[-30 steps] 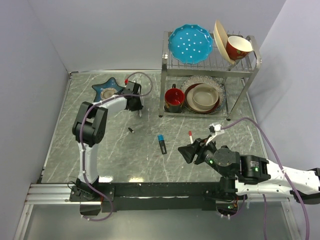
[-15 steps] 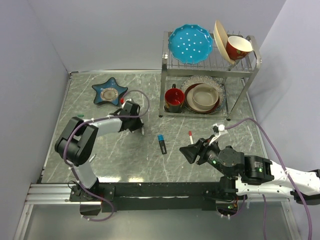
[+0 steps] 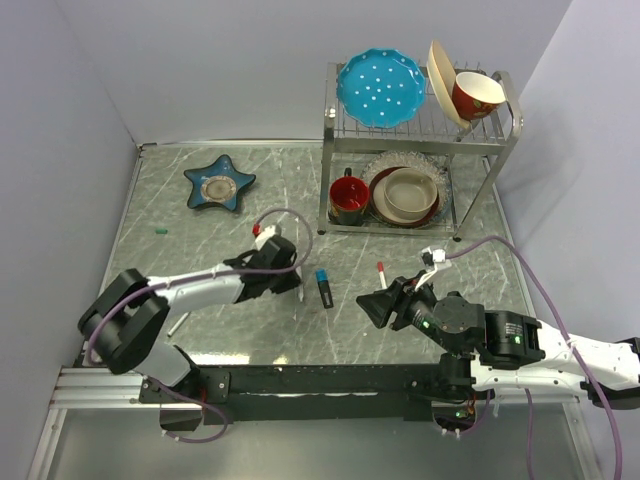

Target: Insert the pens into the pen caps

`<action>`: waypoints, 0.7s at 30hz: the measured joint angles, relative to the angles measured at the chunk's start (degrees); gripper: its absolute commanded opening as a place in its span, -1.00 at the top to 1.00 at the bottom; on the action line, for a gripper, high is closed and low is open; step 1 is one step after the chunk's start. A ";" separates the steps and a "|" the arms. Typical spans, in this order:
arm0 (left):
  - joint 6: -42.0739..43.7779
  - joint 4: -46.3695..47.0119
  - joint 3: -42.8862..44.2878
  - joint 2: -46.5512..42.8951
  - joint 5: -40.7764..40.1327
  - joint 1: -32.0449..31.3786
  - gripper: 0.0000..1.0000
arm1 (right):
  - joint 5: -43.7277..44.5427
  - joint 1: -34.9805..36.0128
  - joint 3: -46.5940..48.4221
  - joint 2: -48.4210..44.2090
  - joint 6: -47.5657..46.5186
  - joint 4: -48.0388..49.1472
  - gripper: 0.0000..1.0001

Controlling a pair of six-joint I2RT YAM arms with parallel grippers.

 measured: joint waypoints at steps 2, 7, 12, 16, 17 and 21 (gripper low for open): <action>-1.84 -1.03 -2.49 -2.21 -1.57 -0.76 0.81 | -0.37 0.00 -0.13 0.00 0.17 0.22 -0.21; -7.78 -2.25 -8.59 -9.29 -5.99 -3.13 0.54 | -0.98 0.00 -0.24 0.20 0.42 0.46 -0.21; -13.64 -2.67 -13.18 -15.26 -7.91 -4.44 0.38 | -1.75 0.02 -0.24 1.25 0.37 1.29 -0.21; -17.18 -4.70 -13.20 -15.23 -9.77 -4.94 0.25 | -2.08 0.02 -0.24 1.44 0.39 1.25 -0.21; -17.49 -5.07 -13.20 -15.23 -9.92 -5.07 0.22 | -2.08 0.02 -0.24 1.29 0.42 1.27 -0.20; -14.67 -7.67 -11.91 -15.37 -11.26 -5.51 0.09 | -2.08 0.02 -0.24 -0.22 0.59 1.18 -0.20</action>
